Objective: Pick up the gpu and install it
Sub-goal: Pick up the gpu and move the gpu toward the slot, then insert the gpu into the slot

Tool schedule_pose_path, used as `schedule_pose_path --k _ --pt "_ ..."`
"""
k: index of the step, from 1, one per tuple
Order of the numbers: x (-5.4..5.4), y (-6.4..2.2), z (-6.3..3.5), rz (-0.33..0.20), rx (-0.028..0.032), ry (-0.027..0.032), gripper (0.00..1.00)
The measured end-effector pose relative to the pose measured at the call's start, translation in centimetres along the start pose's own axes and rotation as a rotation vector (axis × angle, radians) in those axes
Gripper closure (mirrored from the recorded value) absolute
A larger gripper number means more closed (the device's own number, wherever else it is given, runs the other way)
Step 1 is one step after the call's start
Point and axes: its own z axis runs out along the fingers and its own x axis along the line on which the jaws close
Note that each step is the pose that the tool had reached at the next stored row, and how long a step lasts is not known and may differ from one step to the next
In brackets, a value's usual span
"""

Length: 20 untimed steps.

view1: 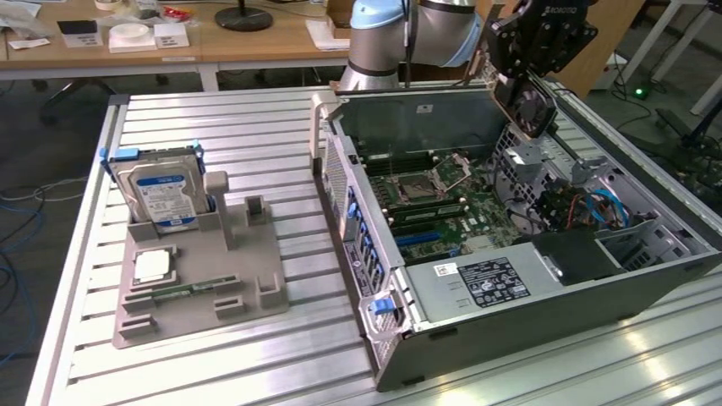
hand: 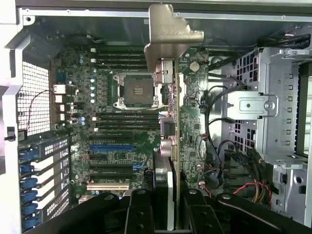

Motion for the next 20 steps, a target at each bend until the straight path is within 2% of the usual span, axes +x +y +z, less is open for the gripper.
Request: schedule_pose_path --k 10,20 --pt "0.00 0.00 0.00 -0.007 -0.0001 0.0001 0.72" --pt "0.00 0.00 0.00 -0.136 -0.0025 0.0020 0.72"
